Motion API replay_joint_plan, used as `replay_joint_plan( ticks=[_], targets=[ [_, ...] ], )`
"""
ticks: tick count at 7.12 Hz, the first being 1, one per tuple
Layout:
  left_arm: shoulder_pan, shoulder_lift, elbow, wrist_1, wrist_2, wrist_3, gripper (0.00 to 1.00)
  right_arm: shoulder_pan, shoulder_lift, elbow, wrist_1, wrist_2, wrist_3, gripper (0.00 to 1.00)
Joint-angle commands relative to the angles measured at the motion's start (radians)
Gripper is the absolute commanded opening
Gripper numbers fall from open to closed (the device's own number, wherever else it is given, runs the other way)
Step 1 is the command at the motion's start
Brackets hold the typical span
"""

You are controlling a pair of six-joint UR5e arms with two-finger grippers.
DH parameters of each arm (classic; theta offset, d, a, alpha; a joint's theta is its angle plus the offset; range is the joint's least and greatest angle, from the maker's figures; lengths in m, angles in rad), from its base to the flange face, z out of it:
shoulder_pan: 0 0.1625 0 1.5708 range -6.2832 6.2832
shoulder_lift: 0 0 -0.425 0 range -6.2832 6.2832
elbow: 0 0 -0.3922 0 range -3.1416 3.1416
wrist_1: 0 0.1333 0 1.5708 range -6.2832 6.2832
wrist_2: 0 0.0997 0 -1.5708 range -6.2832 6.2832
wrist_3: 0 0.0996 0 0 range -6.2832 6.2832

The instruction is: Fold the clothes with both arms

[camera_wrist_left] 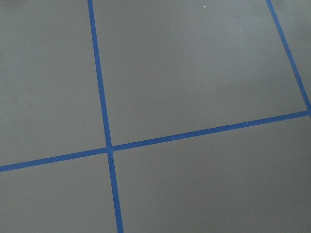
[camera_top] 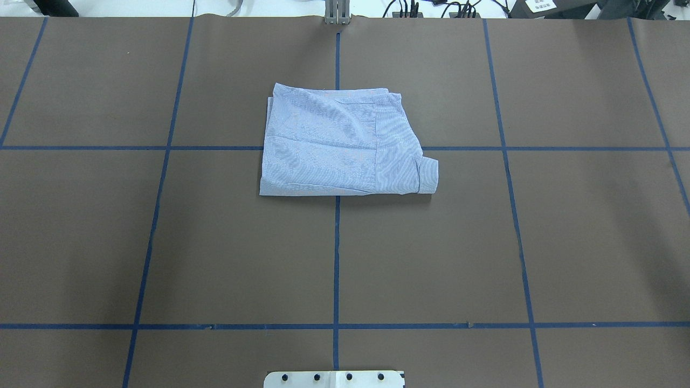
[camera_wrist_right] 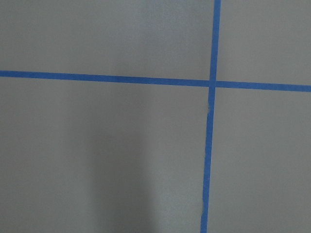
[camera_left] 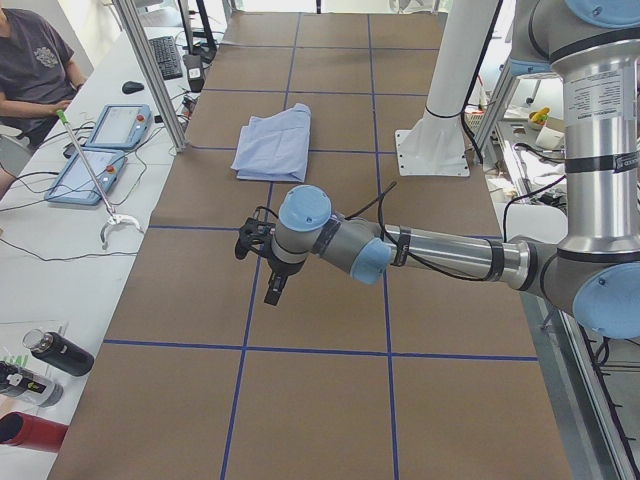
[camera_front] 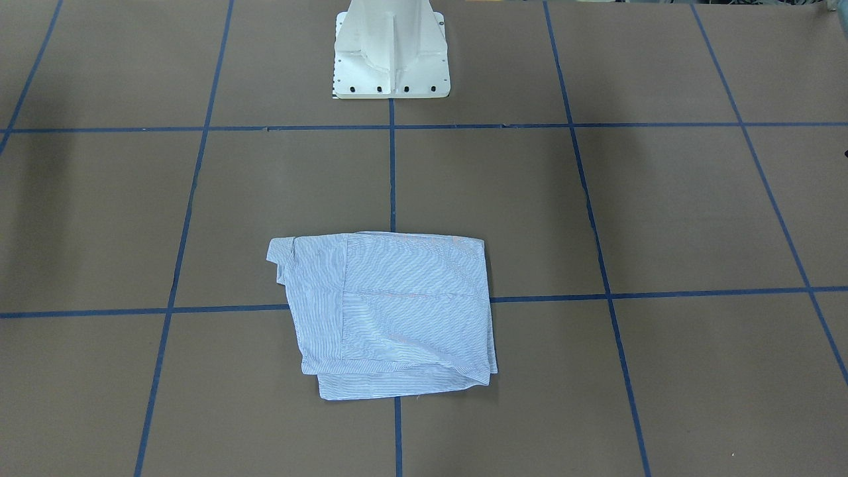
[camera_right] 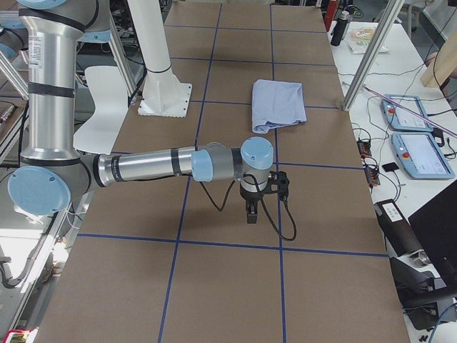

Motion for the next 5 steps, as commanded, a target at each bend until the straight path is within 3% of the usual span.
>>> replay_joint_plan(
  ticks=[1,5],
  targets=[
    [0.001,-0.001,-0.009,-0.003,0.001,0.0,1.0,0.0,-0.001,0.0,0.0,0.001,0.0,1.0],
    [-0.001,0.001,-0.015,-0.003,-0.001,-0.002,1.0,0.0,-0.01,0.004,0.0,0.001,-0.009,1.0]
  ],
)
